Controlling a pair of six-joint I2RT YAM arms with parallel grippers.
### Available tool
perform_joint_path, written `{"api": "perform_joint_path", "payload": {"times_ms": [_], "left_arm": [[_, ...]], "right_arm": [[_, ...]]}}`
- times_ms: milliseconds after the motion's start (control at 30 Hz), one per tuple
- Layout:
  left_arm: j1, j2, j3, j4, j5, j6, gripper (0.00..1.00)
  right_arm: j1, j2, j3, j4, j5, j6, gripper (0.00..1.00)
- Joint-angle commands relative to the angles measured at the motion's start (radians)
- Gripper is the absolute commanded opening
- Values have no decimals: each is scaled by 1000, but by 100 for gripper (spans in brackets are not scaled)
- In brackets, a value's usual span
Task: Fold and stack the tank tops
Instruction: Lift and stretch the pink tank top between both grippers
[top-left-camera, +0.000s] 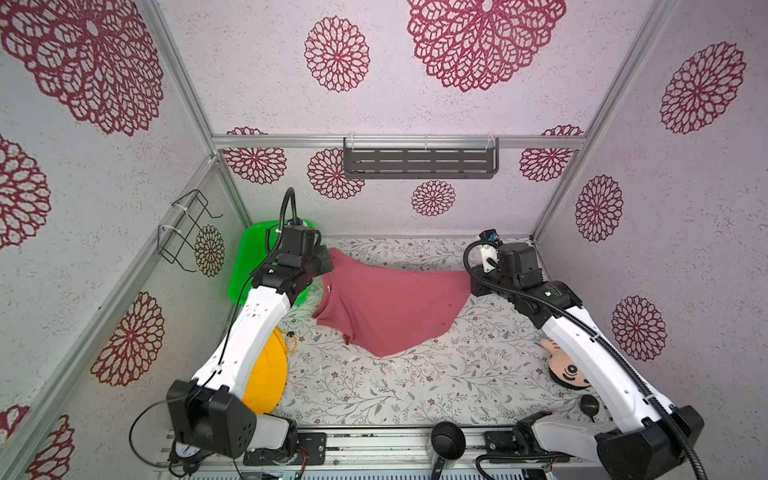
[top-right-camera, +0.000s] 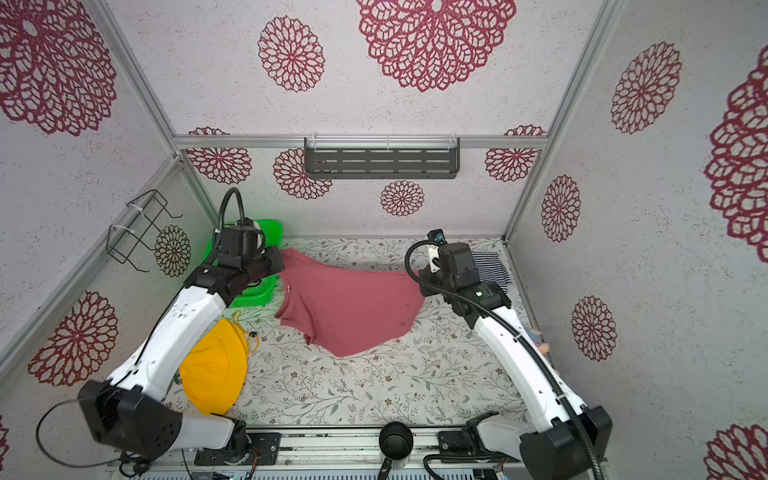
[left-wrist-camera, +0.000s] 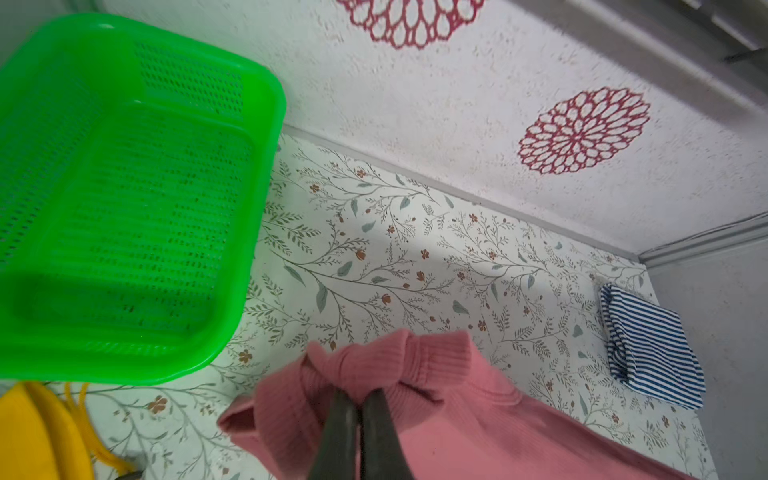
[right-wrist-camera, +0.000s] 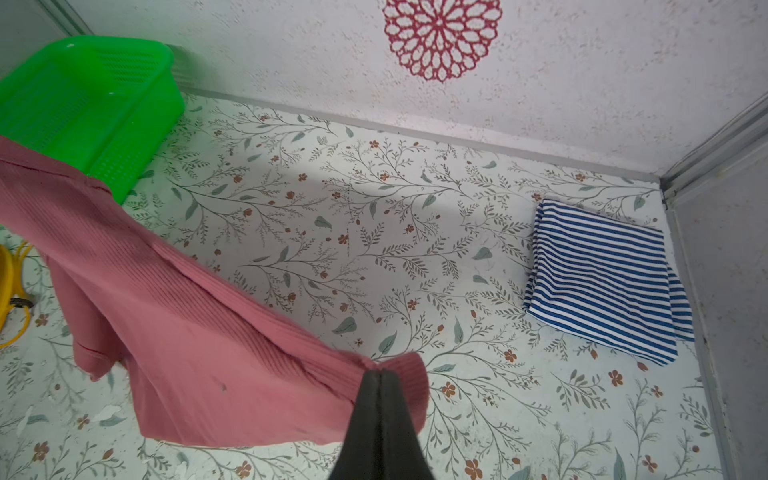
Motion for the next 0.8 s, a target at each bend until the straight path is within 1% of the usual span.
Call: {"api": "perform_joint_path", "payload": {"times_ms": [0, 67, 167, 267, 333, 400, 500, 600, 667, 767], "left_arm": [[13, 151, 159, 163, 102, 36, 0], [16, 260, 308, 174, 150, 28, 0], [15, 360, 495, 180, 196, 7, 0], [17, 399, 589, 192, 218, 0, 0], [25, 396, 581, 208, 226, 6, 0], [36, 373, 512, 241, 244, 16, 0], [49, 303, 300, 329, 263, 35, 0], [61, 206, 29, 426, 277, 61, 0], [68, 118, -184, 511, 270, 63, 0], [83, -2, -451, 587, 259, 35, 0]], "right_arm": [[-89, 76, 125, 53, -54, -60, 0], [-122, 121, 226, 23, -46, -84, 0], [-131, 136, 333, -6, -35, -120, 0], [-131, 124, 369, -27, -64, -128, 0], [-131, 101, 323, -23, -109, -127, 0], [-131, 63, 225, 10, -148, -120, 0], [-132, -5, 34, 80, -205, -101, 0], [-129, -80, -158, 144, -279, -76, 0], [-121, -140, -299, 186, -345, -52, 0], [-85, -212, -455, 201, -387, -13, 0]]}}
